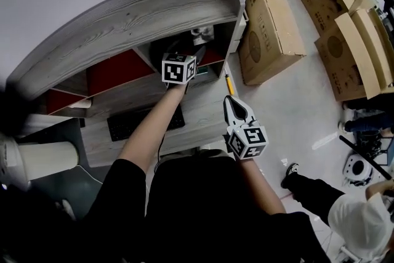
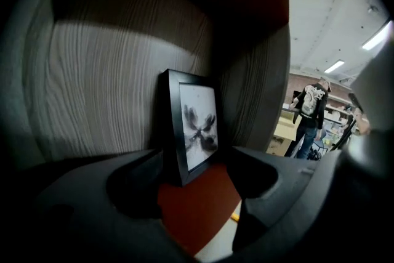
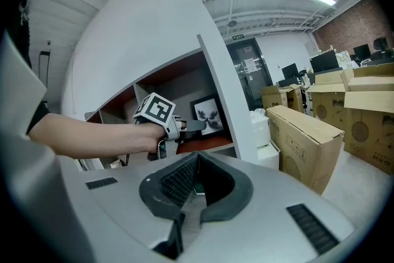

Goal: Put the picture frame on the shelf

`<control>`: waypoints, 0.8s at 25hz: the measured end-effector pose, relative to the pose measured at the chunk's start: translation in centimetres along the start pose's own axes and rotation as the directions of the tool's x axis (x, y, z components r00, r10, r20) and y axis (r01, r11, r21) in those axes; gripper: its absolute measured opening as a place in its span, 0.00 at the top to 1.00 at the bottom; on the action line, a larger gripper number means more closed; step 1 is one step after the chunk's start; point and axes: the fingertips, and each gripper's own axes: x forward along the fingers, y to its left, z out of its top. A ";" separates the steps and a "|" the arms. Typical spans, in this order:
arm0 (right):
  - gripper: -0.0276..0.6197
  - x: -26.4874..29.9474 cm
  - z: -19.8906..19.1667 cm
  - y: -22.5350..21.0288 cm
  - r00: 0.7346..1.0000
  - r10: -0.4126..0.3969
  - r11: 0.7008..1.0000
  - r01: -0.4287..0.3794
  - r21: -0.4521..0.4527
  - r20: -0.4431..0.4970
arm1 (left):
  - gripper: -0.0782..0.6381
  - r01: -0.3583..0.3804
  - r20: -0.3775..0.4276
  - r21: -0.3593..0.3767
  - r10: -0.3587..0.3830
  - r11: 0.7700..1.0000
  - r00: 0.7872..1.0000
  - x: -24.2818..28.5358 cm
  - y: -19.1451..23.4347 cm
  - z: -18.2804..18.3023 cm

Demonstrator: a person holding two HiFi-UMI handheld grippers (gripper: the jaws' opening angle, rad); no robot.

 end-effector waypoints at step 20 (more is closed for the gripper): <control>0.94 -1.3 0.8 7.1 0.997 -0.068 0.994 0.069 -0.082 0.021 | 0.45 0.147 0.185 -0.075 -0.131 0.986 0.974 -21.7 -5.7 -3.0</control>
